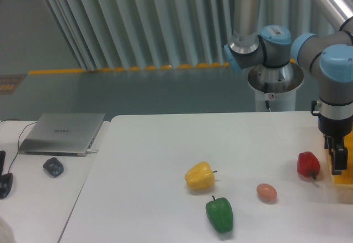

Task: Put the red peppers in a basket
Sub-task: 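Lower the open gripper toward the red bell pepper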

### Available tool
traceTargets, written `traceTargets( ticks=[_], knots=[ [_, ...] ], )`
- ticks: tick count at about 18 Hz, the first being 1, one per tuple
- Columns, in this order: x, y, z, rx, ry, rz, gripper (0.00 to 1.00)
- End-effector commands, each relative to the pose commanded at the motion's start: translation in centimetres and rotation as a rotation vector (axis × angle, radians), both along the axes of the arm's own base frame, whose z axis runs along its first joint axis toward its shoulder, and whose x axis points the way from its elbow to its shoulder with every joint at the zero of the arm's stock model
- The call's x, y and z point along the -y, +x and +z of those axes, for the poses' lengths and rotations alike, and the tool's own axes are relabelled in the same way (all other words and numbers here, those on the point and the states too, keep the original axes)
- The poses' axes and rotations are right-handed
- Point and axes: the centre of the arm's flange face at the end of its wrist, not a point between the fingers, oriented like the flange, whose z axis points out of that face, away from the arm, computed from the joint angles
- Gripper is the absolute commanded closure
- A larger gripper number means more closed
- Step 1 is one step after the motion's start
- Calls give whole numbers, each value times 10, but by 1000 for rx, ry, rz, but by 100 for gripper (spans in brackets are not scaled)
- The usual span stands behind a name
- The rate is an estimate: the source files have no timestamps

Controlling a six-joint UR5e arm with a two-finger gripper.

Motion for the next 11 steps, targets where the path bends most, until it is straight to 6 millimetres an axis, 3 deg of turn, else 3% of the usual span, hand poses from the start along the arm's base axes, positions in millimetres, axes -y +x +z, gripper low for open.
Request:
traceTargets(
  ticks=[8, 11],
  knots=[
    [0, 4, -4, 6, 4, 18, 0],
    [5, 7, -24, 35, 3, 166, 0]
  ],
)
